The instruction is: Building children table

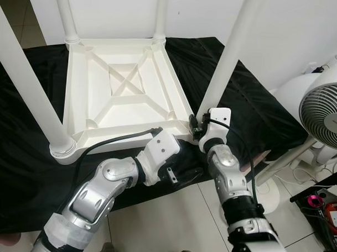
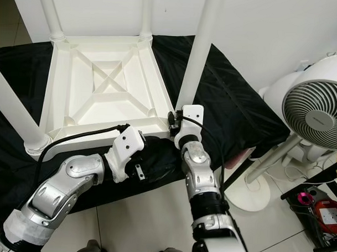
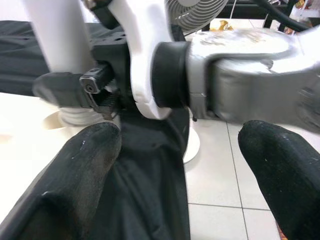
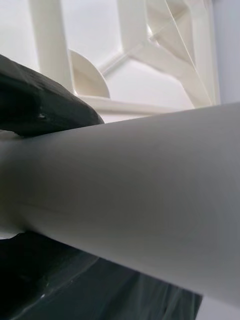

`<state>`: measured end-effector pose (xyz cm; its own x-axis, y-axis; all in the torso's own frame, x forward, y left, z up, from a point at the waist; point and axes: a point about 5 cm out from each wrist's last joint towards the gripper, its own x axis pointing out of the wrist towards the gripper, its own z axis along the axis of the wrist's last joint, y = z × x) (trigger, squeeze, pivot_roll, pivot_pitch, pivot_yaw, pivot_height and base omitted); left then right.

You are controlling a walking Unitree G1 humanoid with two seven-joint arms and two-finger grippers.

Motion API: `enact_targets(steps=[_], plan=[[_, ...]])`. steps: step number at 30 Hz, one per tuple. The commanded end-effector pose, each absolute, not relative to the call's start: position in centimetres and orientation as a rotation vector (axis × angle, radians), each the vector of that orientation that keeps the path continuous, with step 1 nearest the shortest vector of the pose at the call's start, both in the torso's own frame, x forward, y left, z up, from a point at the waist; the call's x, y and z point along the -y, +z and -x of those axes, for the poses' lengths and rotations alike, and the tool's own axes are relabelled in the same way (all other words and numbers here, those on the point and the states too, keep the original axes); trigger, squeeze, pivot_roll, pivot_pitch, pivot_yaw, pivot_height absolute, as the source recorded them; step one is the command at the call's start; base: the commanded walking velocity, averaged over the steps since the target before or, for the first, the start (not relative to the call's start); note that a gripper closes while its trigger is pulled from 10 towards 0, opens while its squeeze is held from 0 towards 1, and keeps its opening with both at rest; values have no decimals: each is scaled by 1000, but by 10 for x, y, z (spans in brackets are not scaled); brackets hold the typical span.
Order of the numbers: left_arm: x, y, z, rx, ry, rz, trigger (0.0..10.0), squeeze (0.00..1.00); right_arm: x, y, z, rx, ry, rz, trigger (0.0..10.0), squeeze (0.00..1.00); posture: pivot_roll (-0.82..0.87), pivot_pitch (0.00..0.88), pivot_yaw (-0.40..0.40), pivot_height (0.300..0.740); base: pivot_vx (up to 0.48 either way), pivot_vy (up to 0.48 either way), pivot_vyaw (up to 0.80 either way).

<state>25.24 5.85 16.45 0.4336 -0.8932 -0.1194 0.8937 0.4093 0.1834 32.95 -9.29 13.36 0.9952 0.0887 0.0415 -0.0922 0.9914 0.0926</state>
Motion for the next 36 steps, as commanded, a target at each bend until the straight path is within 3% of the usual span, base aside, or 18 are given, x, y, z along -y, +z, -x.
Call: enact_targets(steps=[1, 13, 14, 22, 23, 30, 36], plan=[[-61, 163, -254, -5, -1106, -241, 10000, 0, 81, 118, -322, -43, 146, -98, 10000, 0, -63, 52, -39, 740, 0, 0, 0], [-61, 163, -254, -5, -1103, -242, 10000, 0, 78, 121, -315, -59, 130, -90, 10000, 0, -58, 56, -46, 740, 0, 0, 0], [-61, 163, -254, -5, -1104, -242, 10000, 0, 78, 122, -314, -53, 135, -101, 10000, 1000, -56, 57, -48, 740, 0, 0, 0], [-61, 162, -253, -7, -1100, -238, 10000, 0, 93, 131, -311, -3, 195, -132, 10000, 1000, -58, 58, -51, 740, 0, 0, 0], [-61, 162, -252, -7, -1101, -238, 10000, 0, 96, 131, -311, -7, 248, -96, 10000, 0, -61, 58, -50, 740, 0, 0, 0], [-57, 162, -254, -4, -1113, -233, 10000, 0, 118, 130, -318, -4, 492, 85, 10000, 0, -77, 55, -42, 740, 0, 0, 0], [-57, 162, -254, -4, -1118, -241, 10000, 0, 122, 136, -326, 17, 590, 128, 10000, 0, -75, 51, -42, 740, 0, 0, 0]])
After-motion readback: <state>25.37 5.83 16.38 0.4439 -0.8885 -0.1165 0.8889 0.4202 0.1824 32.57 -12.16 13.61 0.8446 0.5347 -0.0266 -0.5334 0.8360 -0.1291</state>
